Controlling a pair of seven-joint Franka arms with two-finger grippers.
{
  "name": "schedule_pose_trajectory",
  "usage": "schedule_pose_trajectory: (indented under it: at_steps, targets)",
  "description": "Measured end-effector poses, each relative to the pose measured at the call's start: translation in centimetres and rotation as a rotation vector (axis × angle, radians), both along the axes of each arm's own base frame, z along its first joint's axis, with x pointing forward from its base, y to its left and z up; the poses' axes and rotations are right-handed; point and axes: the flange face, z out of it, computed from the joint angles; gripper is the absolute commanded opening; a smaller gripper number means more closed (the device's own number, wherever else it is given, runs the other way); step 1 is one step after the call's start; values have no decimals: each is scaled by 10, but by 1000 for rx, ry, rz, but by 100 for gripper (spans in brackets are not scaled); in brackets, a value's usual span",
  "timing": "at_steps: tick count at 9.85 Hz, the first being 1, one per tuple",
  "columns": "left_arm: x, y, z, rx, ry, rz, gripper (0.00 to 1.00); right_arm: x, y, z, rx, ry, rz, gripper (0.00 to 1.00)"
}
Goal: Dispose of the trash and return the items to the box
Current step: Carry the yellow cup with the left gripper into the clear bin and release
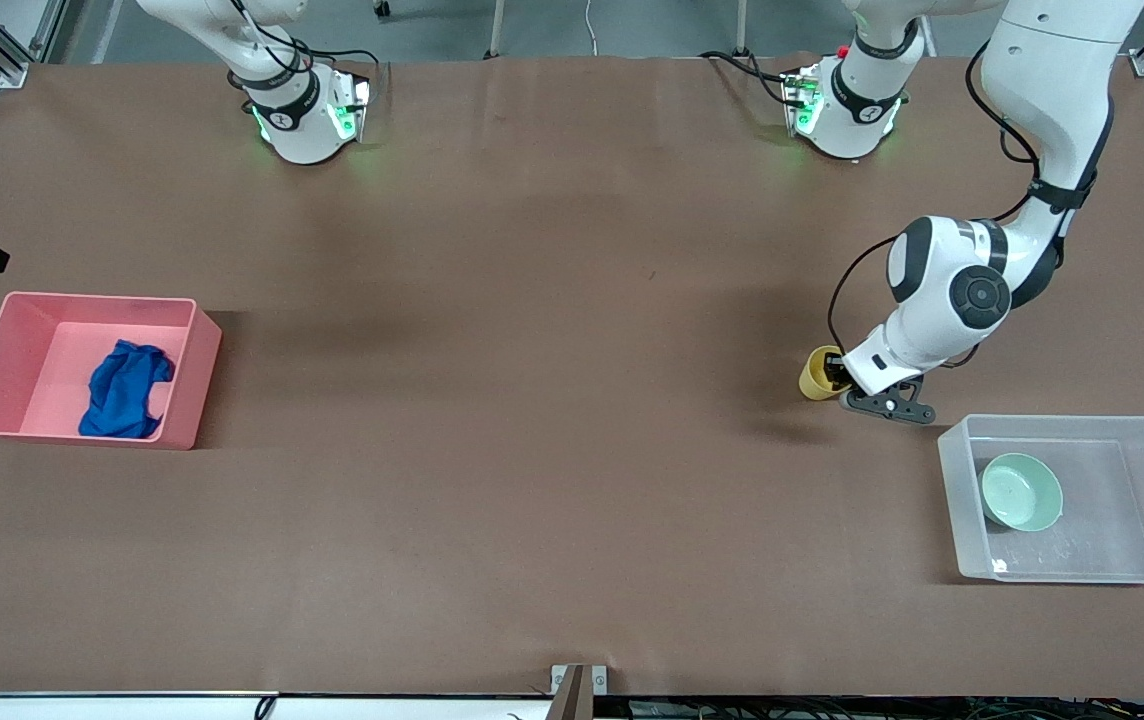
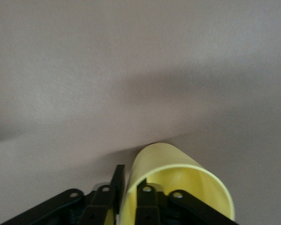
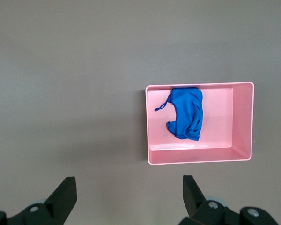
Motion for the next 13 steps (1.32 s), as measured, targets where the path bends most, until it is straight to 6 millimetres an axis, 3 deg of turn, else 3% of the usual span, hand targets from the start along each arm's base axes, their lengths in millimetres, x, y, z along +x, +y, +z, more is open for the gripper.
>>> schedule_pose_trajectory:
  at_steps: [3,4,6,7,8,10,11,13]
  targets:
    - [32,12,71,11,-70,13,0,0,5,3,-1,-7,9,100]
    - [52,32,107,28,-62,5,0,0,5,3,-1,-9,9,100]
    - [92,102,171,71,-86,-13,0,0,5,3,-1,-10,9,100]
    - [110,141,180,96,-109,-18,0,0,5,3,-1,-10,9,100]
    - [127,177,173,94,-121,-9,0,0,5,3,-1,-11,9,100]
    - [146,238,128,53,-108,0,0,0,5,4,-1,-11,9,100]
    - [153,257,102,53,-93,-5,0,0,5,4,-1,-12,9,100]
    - [161,262,58,61,-54,-11,4,0,5,4,-1,-12,9,100]
